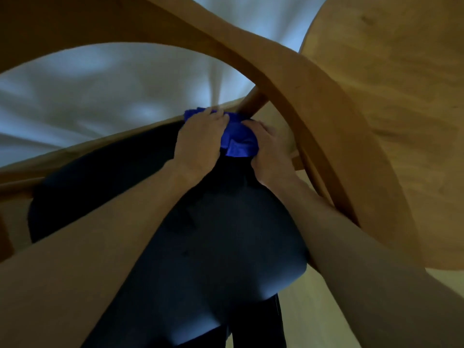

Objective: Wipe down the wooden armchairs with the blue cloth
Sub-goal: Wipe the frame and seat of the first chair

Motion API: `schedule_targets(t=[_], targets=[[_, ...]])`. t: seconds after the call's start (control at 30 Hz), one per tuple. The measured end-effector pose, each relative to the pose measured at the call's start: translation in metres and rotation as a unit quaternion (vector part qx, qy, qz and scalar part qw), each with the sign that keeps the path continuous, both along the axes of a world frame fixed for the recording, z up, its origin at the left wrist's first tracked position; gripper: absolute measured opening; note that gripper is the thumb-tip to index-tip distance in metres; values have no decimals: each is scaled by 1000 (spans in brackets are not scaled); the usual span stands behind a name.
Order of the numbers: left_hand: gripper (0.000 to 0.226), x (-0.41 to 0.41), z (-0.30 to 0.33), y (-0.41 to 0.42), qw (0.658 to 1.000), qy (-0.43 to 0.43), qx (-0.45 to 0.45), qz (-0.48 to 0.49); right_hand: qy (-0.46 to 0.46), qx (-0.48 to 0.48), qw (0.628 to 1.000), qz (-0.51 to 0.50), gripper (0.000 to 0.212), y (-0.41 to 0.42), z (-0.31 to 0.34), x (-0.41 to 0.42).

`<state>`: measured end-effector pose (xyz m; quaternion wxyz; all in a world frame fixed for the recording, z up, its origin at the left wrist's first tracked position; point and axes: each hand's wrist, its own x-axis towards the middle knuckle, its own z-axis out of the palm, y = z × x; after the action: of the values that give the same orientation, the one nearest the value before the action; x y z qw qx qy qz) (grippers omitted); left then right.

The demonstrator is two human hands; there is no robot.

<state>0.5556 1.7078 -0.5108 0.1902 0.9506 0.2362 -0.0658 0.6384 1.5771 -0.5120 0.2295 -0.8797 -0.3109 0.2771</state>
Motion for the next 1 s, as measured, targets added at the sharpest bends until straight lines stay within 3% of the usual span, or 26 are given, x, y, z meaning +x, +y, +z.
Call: schedule_targets(t=[0.1,0.27,0.37,0.47,0.57,0.67,0.8,0.87,0.93,1.0], targets=[[56,-35,2,-22,999,-12,-18,-35,6,-1,999,-33,68,-31,6,-28],[49,-69,26,-49,986,50,-85,-136,39,-59,997,-21,61,-69,31,-56],[35,-24,24,-10,995,3,-47,-89,14,-5,998,-57,62,-35,29,-28],[36,24,7,17,999,-41,-30,1,4,-11,996,-89,57,5,13,-6],[46,17,-6,2,995,-28,-85,49,-19,-23,997,-73,65,4,6,-15],[46,-16,2,-17,995,-21,-99,17,7,-47,997,-54,68,-23,12,-28],[51,-38,25,-38,993,53,-102,-39,71,-29,992,-101,56,-45,30,-40],[54,-27,27,-29,996,27,-69,-42,90,-22,985,-148,45,-39,32,-36],[48,-1,23,-13,998,-22,-47,-17,90,-23,975,-202,15,-21,26,-25],[37,24,14,-3,997,-41,-62,11,82,-47,975,-199,10,-5,14,-16]])
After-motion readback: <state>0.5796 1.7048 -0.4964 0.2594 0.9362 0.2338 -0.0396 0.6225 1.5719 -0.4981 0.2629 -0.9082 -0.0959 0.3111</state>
